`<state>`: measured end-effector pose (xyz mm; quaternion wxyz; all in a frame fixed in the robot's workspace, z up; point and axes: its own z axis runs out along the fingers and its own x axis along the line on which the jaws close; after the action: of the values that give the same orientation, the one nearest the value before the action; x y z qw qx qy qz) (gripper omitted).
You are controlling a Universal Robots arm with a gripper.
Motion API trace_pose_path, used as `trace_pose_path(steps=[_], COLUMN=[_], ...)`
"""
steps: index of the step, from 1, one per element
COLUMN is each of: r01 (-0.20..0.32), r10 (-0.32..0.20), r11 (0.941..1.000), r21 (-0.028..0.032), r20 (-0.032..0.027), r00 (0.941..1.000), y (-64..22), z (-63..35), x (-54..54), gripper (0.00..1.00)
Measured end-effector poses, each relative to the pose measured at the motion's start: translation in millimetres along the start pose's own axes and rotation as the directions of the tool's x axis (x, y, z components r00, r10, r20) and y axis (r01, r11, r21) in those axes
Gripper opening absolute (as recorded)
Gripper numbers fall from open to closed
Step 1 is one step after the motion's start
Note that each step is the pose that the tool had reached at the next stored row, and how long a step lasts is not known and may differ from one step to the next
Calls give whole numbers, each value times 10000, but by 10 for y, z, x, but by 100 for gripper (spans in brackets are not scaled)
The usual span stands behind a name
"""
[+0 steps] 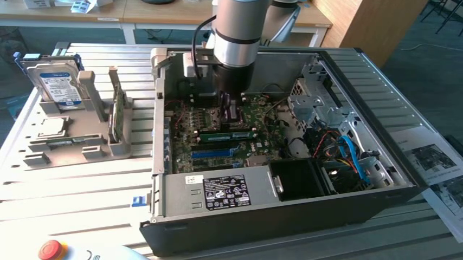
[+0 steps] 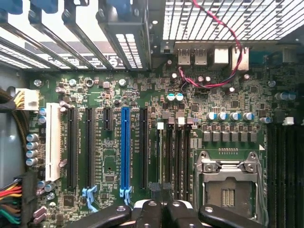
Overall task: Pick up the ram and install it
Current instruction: 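Press down the ram until it locks into place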
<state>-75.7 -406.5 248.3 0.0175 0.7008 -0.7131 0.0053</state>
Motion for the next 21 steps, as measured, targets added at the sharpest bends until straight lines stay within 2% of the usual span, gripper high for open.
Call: trace_pose_path(steps=[21], r01=[-1], r10=[1], r11=[10000], r21=[-8], r20=[-33], r00=[10000], y=[5], z=[-419], x=[14], gripper=[10])
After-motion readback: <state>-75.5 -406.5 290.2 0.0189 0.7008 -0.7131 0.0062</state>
